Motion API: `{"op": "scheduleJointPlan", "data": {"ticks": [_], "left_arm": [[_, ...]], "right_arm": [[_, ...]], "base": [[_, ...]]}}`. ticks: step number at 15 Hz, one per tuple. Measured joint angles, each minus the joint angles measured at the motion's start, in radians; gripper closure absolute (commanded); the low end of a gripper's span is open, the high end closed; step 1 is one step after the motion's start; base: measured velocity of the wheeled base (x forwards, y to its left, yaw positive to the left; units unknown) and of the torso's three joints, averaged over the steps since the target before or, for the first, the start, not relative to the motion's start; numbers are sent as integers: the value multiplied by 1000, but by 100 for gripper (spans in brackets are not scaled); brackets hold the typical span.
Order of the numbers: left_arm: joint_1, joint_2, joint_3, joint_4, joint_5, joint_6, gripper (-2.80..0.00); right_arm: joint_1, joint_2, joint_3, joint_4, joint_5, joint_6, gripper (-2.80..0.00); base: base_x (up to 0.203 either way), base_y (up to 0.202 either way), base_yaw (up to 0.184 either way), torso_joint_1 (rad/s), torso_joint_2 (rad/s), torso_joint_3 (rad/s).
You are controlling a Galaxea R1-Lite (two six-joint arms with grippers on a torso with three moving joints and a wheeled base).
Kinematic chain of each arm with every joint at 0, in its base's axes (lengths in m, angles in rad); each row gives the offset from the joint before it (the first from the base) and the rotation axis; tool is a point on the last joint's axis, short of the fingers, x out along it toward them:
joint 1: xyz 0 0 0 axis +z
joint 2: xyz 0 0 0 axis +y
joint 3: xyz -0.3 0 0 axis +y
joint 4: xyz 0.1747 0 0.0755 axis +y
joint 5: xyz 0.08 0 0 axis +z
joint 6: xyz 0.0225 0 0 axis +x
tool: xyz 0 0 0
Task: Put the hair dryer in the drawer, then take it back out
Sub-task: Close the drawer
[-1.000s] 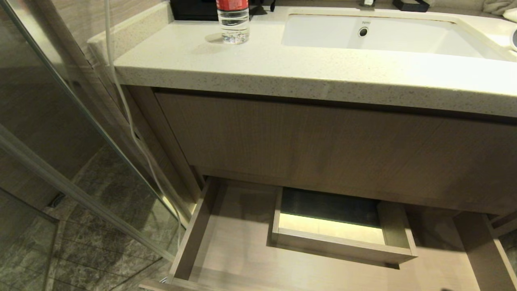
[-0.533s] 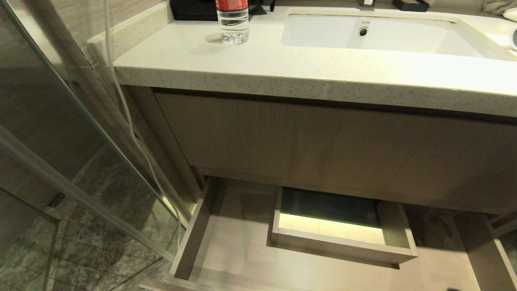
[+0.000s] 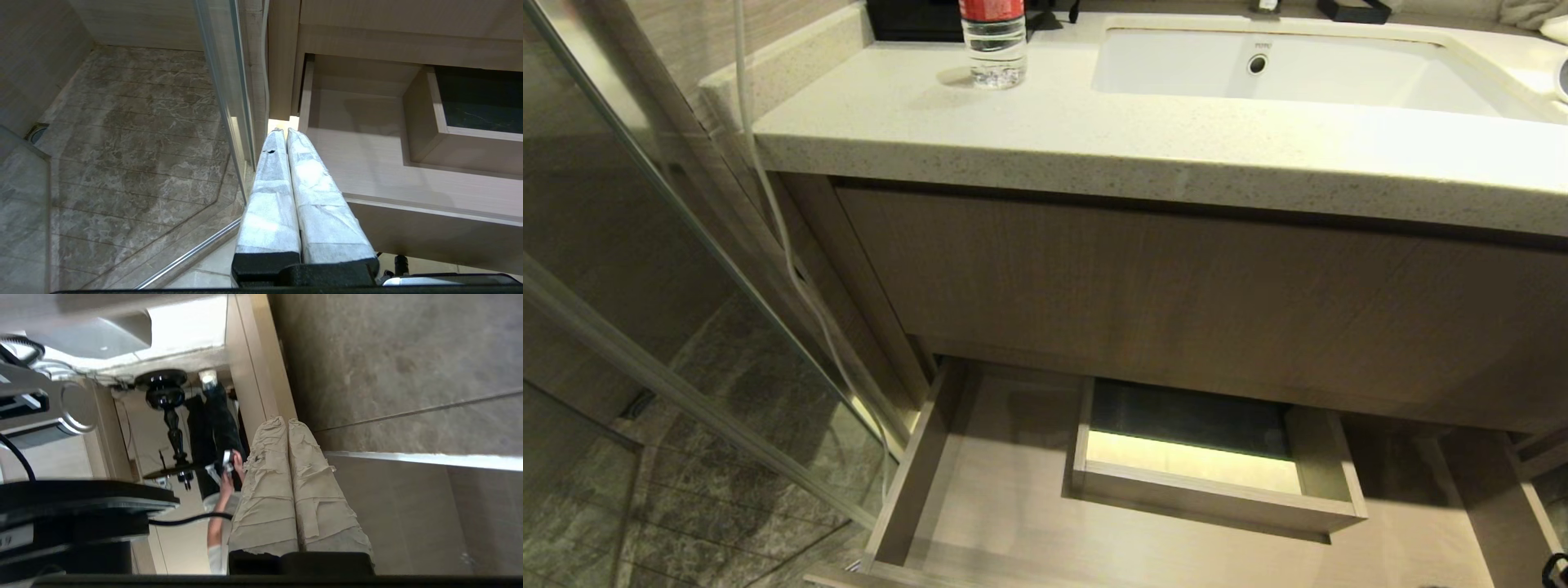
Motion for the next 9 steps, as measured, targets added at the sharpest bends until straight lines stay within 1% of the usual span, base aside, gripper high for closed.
{"op": "scheduleJointPlan", "data": {"ticks": [5, 9], "left_arm": [[0, 0, 0, 0, 0, 0, 0], [0, 0, 0, 0, 0, 0, 0]], "right_arm": [[4, 101, -7, -57, 0, -3, 0], [7, 146, -12, -90, 1, -3, 0]], "base": [[0, 0, 0, 0, 0, 0], [0, 0, 0, 0, 0, 0]]}}
